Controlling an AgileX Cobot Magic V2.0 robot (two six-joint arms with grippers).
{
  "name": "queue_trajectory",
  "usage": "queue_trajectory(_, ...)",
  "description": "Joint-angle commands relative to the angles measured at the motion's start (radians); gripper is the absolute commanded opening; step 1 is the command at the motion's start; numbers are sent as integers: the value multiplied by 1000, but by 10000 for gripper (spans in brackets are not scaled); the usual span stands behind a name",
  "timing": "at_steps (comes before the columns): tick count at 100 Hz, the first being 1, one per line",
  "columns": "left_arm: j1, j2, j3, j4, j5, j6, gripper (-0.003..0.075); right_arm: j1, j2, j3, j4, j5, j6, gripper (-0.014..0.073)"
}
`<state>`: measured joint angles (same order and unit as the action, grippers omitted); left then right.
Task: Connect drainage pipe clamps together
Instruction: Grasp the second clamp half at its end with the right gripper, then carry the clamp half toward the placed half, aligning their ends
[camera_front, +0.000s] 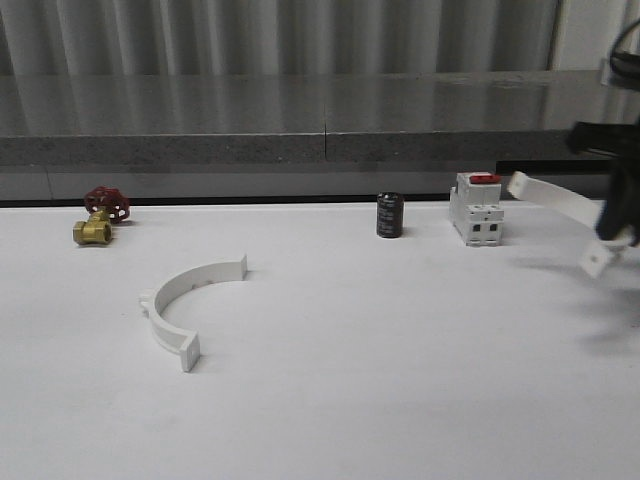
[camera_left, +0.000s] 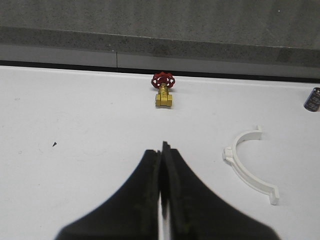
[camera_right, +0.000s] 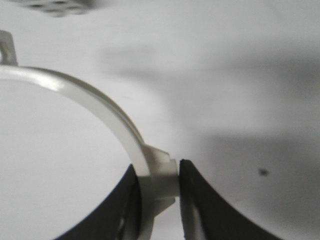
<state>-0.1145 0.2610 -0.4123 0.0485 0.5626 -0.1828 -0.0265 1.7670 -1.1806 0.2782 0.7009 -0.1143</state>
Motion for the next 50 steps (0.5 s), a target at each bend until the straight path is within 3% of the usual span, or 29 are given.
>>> queue_trajectory(1, 2, 8, -27, 0, -74, -2, -20, 116, -71, -29, 24, -41, 106, -55)
queue_trajectory(13, 2, 8, -27, 0, -74, -2, -20, 276, -58, -29, -43, -100, 322, -55)
queue_trajectory(26, 2, 8, -27, 0, -74, -2, -20, 432, -31, -37, -221, -136, 621, -55)
queue_trajectory(42, 2, 8, -27, 0, -74, -2, -20, 556, 43, -124, -532, 2, 963, -55)
queue_trajectory(50, 2, 8, -27, 0, -74, -2, -20, 603, 79, -179, -631, 85, 1059, -55)
